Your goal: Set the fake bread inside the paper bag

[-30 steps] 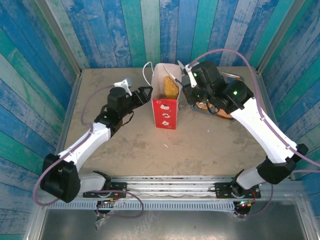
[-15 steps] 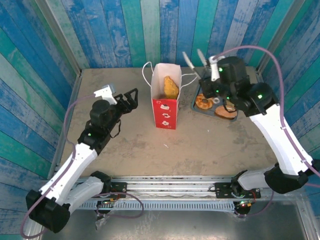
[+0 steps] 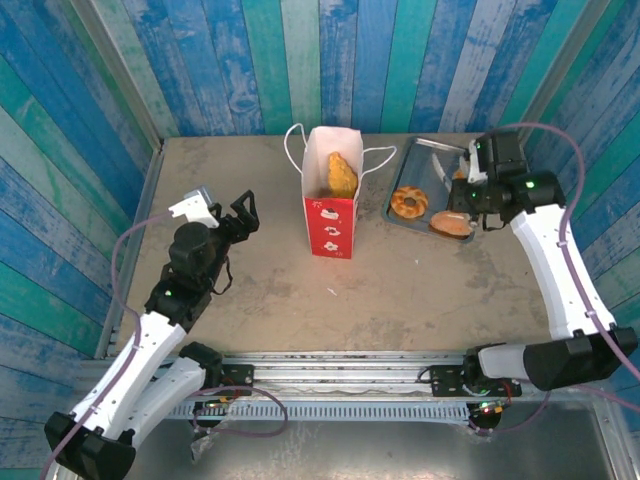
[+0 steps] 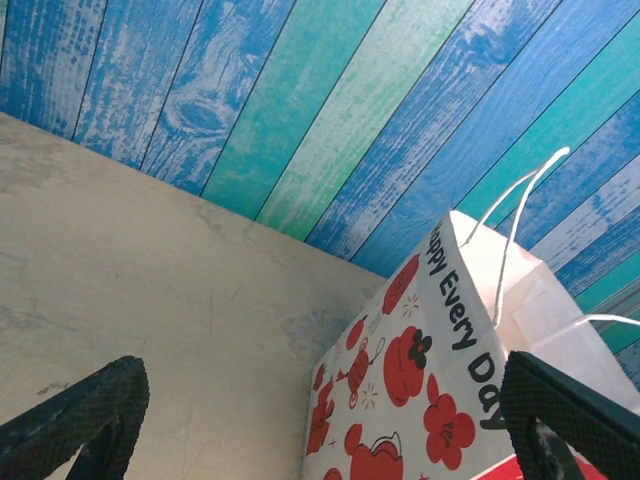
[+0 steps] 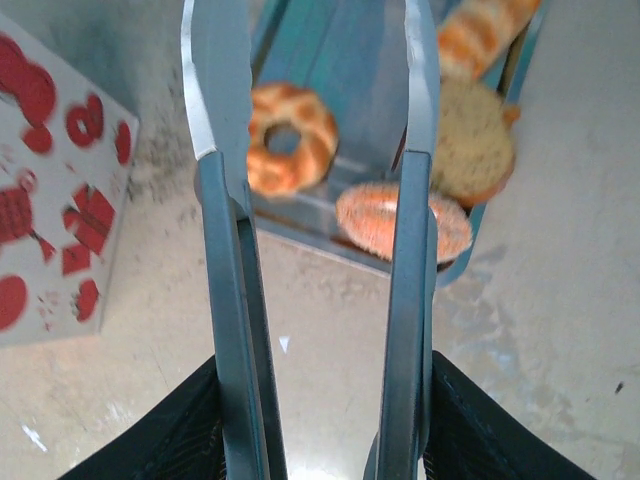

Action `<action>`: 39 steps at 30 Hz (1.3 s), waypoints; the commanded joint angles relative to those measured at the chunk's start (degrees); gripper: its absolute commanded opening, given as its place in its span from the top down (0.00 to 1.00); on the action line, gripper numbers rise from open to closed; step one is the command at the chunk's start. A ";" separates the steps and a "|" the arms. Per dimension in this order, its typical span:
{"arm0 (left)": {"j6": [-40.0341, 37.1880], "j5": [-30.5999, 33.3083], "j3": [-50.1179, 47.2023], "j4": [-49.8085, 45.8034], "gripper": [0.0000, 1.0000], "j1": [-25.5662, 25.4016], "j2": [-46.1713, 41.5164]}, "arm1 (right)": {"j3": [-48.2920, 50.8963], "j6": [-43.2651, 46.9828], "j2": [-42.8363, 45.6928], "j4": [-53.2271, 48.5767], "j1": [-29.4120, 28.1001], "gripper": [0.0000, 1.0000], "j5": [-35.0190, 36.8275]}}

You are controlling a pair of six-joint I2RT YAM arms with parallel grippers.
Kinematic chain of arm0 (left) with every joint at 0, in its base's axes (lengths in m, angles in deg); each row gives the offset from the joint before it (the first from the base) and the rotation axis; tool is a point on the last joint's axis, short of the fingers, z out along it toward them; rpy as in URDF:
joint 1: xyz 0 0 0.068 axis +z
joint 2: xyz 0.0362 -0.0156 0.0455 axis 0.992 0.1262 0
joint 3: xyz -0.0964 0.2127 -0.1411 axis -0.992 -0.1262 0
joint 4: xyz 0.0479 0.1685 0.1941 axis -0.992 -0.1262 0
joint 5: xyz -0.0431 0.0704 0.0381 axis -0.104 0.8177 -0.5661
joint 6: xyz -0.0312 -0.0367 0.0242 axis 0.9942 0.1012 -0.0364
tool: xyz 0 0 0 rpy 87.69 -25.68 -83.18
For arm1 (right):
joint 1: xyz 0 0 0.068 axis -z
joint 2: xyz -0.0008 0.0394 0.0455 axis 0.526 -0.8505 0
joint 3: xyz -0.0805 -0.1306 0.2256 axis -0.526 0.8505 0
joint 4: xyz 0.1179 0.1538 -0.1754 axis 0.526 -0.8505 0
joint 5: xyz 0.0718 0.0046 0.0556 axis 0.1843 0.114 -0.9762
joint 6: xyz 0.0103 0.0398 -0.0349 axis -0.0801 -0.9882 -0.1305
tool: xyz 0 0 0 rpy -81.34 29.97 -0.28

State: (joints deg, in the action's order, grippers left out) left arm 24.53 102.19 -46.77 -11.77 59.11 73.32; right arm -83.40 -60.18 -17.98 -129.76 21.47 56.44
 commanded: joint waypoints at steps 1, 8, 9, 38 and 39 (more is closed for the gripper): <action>-1.29 1.29 -0.76 -0.56 0.06 0.00 -0.15 | 1.91 1.14 -3.64 -0.44 0.59 0.50 -3.82; -1.51 0.68 -1.00 -0.63 0.06 -0.02 0.04 | -0.80 3.09 -14.47 -1.36 1.10 0.50 -3.06; -1.42 0.66 -1.05 -0.68 0.06 0.00 -0.01 | -1.36 3.27 -15.80 -1.31 1.12 0.50 -2.13; -1.89 0.54 0.14 -0.82 0.06 -0.05 1.44 | -11.96 6.21 -31.63 -2.76 2.24 0.51 -1.80; -1.90 0.49 0.11 -0.82 0.06 -0.02 1.46 | -12.01 6.27 -31.84 -2.83 2.23 0.51 -1.88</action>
State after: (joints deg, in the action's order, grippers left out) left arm 23.41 102.15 -47.38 -12.84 59.11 74.56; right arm -93.87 -54.78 -48.98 -131.23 23.31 54.49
